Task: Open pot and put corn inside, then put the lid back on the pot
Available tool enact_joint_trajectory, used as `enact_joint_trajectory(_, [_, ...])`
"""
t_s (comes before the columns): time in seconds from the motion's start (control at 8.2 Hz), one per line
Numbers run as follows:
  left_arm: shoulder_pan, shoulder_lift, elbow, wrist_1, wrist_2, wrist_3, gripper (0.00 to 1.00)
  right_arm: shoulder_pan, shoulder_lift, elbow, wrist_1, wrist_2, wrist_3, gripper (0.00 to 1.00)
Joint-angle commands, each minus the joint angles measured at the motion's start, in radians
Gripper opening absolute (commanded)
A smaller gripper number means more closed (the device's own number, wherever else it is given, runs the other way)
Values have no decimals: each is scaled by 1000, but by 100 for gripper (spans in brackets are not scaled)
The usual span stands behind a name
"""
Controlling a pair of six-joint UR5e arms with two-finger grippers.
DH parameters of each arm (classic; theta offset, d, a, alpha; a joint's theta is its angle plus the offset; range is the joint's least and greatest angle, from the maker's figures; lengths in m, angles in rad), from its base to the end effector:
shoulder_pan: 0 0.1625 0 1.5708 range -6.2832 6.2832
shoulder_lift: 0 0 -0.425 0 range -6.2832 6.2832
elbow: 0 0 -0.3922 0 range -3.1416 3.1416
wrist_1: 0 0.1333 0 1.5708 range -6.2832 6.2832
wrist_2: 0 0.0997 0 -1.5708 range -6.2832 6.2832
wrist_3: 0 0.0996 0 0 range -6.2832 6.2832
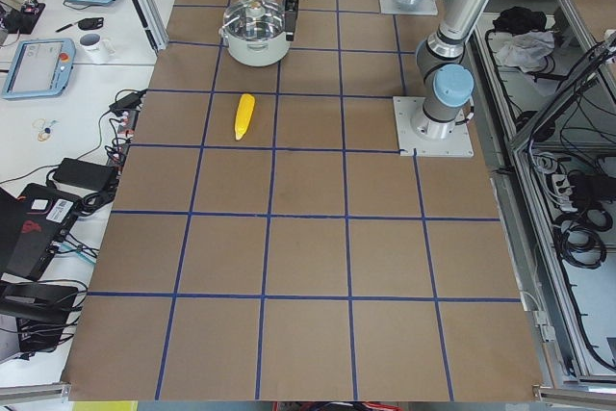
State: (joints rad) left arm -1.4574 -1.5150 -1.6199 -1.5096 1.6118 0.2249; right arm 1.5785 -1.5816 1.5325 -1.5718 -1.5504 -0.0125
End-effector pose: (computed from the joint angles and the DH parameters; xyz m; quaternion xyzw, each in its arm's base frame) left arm -0.0747 -0.4863 0.4969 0.0550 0.9977 -0.0300 0.0259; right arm 0.1391 -0.4906 0.5123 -0.0104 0.9996 -0.0251 0.0101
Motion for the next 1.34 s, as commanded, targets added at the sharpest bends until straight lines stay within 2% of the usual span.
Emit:
enact_joint_trajectory(0.0, [14, -49, -3, 127, 3, 400, 100, 0, 0, 1, 1, 0, 0, 100])
enact_joint_trajectory(0.37, [43, -123, -5, 231, -3, 818, 100, 0, 0, 3, -14, -1, -3, 100])
enact_joint_trajectory(0.61, [57, -177, -9, 262, -4, 1063, 100, 12, 59, -3, -120, 1, -17, 100])
enact_joint_trajectory(0.73, [58, -210, -8, 264, -4, 1153, 100, 18, 80, -14, -125, 0, -3, 100])
enact_joint_trajectory(0.98, [86, -266, -9, 378, -7, 1302, 100, 96, 165, -104, -126, 0, 125, 100])
enact_joint_trajectory(1.1, [95, -286, -11, 384, -9, 1385, 100, 165, 225, -161, -137, -5, 202, 100])
enact_joint_trajectory(1.22, [95, -310, -11, 384, -7, 1418, 100, 208, 267, -178, -176, -8, 282, 100])
